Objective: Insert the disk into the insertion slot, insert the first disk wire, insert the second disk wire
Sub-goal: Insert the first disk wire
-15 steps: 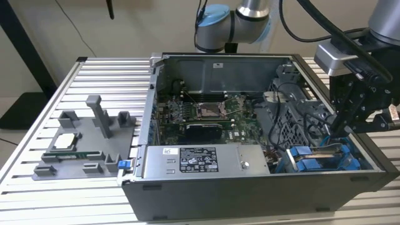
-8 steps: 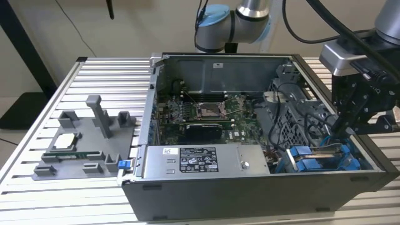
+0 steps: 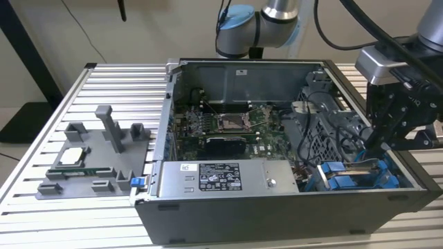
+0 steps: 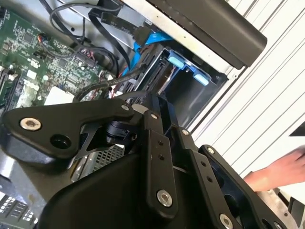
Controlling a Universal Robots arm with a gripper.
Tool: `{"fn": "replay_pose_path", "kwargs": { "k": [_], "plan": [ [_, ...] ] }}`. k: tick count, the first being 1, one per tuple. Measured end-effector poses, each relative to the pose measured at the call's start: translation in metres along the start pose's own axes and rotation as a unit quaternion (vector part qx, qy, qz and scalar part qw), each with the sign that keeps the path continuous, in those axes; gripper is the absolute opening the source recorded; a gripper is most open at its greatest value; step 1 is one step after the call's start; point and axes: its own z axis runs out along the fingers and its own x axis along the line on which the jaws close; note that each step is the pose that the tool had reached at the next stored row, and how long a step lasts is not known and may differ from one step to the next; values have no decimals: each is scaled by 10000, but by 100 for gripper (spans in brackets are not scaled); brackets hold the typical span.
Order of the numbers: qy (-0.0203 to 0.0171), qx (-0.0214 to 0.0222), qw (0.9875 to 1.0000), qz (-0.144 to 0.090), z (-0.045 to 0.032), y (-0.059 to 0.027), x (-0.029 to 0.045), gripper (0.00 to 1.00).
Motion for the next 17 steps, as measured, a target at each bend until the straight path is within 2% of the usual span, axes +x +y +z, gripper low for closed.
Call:
{"fn": "replay_pose_path", "kwargs": {
  "k": [2, 4, 6, 9, 10, 17],
  "plan": [
    [-21, -8, 10000, 20, 11, -1, 1, 0],
    [-62, -12, 10000, 43, 22, -1, 0, 0],
    [-120, -12, 9999, 64, 31, -1, 0, 0],
    [-228, -12, 9997, 87, 42, -6, 2, 0],
    [-248, -14, 9997, 89, 45, -11, 5, 0],
    [-331, -37, 9994, 104, 67, -46, 31, 0]
  ]
}}
